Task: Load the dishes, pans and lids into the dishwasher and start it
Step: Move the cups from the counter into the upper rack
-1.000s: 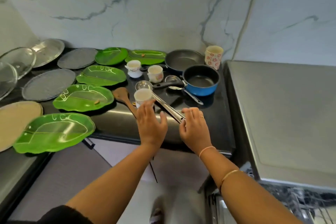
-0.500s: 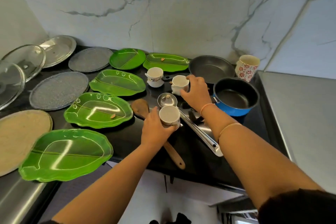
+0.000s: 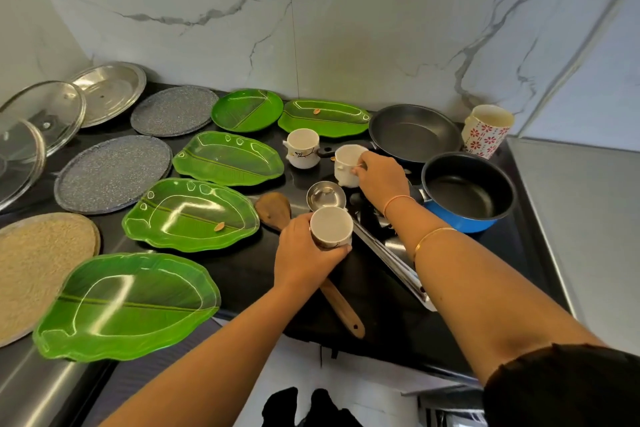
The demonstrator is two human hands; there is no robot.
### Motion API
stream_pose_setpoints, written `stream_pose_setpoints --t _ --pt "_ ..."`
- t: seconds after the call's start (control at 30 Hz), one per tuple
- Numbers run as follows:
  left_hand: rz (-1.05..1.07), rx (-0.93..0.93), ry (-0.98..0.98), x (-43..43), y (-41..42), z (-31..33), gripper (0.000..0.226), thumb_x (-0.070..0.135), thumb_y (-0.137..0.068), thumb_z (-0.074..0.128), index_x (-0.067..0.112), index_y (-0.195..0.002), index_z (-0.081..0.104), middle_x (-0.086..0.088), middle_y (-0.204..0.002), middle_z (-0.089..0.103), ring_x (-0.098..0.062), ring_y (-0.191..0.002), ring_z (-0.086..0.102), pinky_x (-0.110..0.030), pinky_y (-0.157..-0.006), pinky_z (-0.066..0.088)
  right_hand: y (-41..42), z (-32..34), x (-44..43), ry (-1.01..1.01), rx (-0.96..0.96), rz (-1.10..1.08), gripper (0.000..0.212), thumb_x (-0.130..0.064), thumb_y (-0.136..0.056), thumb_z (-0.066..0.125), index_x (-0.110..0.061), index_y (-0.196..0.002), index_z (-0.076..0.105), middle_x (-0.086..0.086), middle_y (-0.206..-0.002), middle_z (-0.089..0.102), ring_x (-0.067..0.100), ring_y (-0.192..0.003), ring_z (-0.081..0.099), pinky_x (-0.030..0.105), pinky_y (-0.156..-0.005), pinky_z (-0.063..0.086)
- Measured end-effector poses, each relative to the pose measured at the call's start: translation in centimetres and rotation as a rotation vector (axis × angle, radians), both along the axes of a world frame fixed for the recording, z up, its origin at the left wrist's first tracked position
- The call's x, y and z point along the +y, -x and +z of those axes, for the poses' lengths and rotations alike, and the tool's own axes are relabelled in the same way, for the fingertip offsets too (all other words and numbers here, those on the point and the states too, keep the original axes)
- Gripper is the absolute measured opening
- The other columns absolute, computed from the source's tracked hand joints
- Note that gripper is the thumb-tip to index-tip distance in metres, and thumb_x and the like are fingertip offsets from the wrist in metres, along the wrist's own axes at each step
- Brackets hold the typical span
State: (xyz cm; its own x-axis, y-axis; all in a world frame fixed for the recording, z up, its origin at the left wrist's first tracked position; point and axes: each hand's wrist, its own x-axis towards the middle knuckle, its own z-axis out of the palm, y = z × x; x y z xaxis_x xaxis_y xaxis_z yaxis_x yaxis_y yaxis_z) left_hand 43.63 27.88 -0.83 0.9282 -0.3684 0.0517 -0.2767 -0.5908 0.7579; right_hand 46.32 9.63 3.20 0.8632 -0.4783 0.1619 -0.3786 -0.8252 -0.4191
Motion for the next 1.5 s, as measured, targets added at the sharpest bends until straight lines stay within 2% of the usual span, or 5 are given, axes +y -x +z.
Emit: stream_pose_setpoints --t 0.27,0.57,0.9,1.3,1.5 --pt "0.095 -0.11 0.199 -0.8 2.4 1.3 0.065 0.036 -0.065 0.082 0.017 -0.112 0.041 0.004 -0.111 0.037 -0.018 -0.109 0.043 -0.027 -0.091 0.04 2.9 3.4 -0.1 -0.378 -0.551 0.01 0.017 -0.018 -0.097 0.047 -0.003 -0.105 0.049 0.011 -0.106 0.052 0.012 -0.088 0.047 0.005 -0.066 0.037" --pt "-0.199 -0.071 0.386 -5.5 11.4 2.8 0.07 0.027 -0.066 0.083 0.025 -0.114 0.032 0.004 -0.113 0.044 -0.004 -0.1 0.049 -0.006 -0.082 0.04 13.5 6.0 -1.6 -1.454 -0.91 -0.132 0.005 -0.018 -0.094 0.054 -0.018 -0.091 0.049 0.009 -0.106 0.054 0.025 -0.102 0.054 0.046 -0.087 0.051" --pt "-0.565 0.061 0.395 -10.2 28.6 1.6 0.064 0.036 -0.062 0.08 0.026 -0.11 0.04 0.006 -0.104 0.054 -0.002 -0.096 0.055 -0.01 -0.079 0.044 37.8 4.0 -6.7 -1.612 -1.019 -0.15 0.085 -0.039 -0.053 0.087 -0.012 -0.126 0.051 0.014 -0.122 0.057 0.031 -0.108 0.06 0.043 -0.077 0.055" --pt "-0.87 0.281 0.013 -12.9 45.6 -4.6 0.072 0.043 -0.061 0.084 0.035 -0.122 0.047 0.002 -0.115 0.047 -0.015 -0.102 0.053 -0.029 -0.086 0.048 63.3 -2.7 -6.9 -1.632 -0.854 -0.497 0.093 -0.048 -0.037 0.091 -0.017 -0.114 0.051 0.01 -0.104 0.062 0.025 -0.087 0.063 0.035 -0.064 0.057" --pt "-0.679 0.489 -0.101 -13.7 45.9 -8.1 0.079 0.051 -0.046 0.083 0.042 -0.114 0.044 -0.007 -0.118 0.053 -0.022 -0.101 0.057 -0.038 -0.08 0.056 67.4 -7.6 -6.5 -1.625 -0.779 -0.84 0.03 -0.036 -0.082 0.065 -0.017 -0.104 0.055 0.017 -0.12 0.058 0.035 -0.109 0.059 0.048 -0.075 0.057"
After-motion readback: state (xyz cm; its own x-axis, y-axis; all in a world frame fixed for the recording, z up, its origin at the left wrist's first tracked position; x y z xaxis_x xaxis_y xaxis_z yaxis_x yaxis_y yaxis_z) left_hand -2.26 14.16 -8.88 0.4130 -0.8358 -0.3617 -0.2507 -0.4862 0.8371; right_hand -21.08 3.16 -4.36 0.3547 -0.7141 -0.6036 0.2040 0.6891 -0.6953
